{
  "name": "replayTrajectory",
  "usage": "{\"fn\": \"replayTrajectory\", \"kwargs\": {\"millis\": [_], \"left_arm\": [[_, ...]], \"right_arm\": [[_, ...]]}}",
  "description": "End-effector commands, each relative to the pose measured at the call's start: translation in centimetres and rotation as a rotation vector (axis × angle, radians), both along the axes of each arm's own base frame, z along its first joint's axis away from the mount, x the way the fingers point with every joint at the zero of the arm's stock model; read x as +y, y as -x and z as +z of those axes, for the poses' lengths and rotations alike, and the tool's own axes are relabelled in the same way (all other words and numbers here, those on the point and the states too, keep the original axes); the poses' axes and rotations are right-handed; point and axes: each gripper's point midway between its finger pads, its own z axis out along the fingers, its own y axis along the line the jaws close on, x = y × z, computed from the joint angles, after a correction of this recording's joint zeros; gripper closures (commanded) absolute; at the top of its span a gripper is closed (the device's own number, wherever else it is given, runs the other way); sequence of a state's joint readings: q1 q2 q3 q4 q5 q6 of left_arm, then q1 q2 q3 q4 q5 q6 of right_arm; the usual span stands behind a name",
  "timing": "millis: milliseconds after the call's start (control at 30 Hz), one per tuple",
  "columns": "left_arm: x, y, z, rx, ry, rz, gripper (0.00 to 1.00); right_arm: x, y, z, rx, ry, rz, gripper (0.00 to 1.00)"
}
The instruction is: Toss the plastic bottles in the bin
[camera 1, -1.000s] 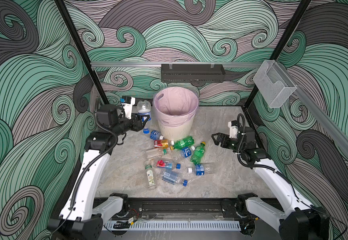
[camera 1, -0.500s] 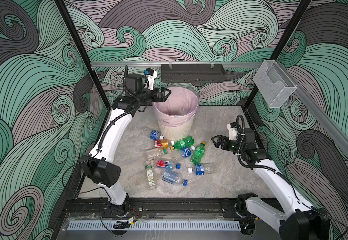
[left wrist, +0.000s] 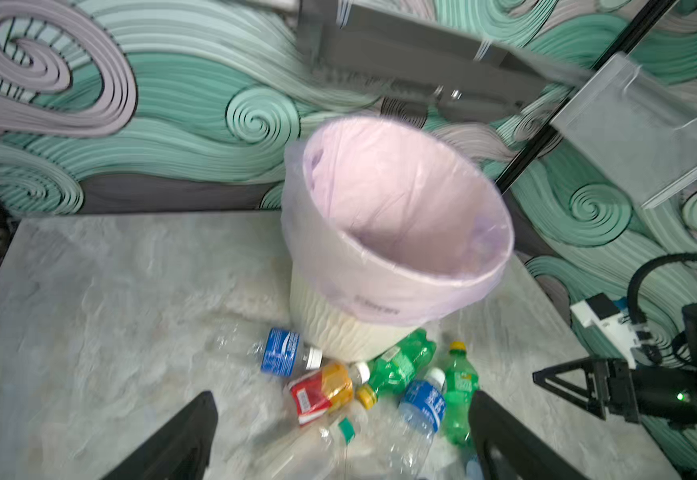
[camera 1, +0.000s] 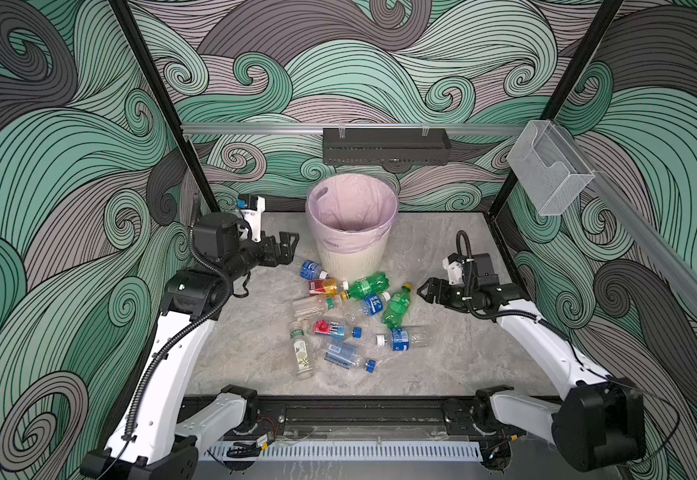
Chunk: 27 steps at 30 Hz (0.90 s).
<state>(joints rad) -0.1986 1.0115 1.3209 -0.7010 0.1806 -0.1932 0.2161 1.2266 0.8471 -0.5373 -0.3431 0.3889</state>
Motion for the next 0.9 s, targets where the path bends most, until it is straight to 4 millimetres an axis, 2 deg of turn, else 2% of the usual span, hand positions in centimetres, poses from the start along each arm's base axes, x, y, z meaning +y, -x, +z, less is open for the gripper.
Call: {"fn": "replayTrajectory", "kwargs": {"millis": [0, 133, 233, 333, 467, 600, 867], "left_arm": [[1.8, 1.9, -4.3, 0.113, -0.066, 0.062, 0.04], [3.1, 3.9, -8.0, 0.182, -0.071, 0.133, 0.02], [4.1, 5.0, -11.1, 0.265, -0.076, 0.19, 0.02], [4.1, 5.8, -12.8, 0.297, -0.056, 0.204, 0.02], [4.2, 6.3, -13.6, 0.297, -0.046, 0.21, 0.02], [4.2, 6.3, -14.0, 0.309, -0.065, 0.201, 0.02], [4.7, 6.0, -14.9, 0.342, -0.098, 0.224, 0.02]], "right_arm": [[2.2, -0.1, 0.0, 0.032, -0.028, 0.047, 0.13], [4.5, -0.9, -1.5, 0.07, -0.035, 0.075, 0.14], [5.5, -1.5, -2.9, 0.104, -0.032, 0.069, 0.16], [6.0, -2.1, -4.2, 0.132, -0.021, 0.055, 0.16], [6.3, -2.6, -5.7, 0.162, -0.004, 0.037, 0.18], [5.8, -2.9, -7.2, 0.172, 0.066, 0.005, 0.23], [4.9, -3.3, -8.9, 0.17, 0.139, -0.048, 0.27]]}}
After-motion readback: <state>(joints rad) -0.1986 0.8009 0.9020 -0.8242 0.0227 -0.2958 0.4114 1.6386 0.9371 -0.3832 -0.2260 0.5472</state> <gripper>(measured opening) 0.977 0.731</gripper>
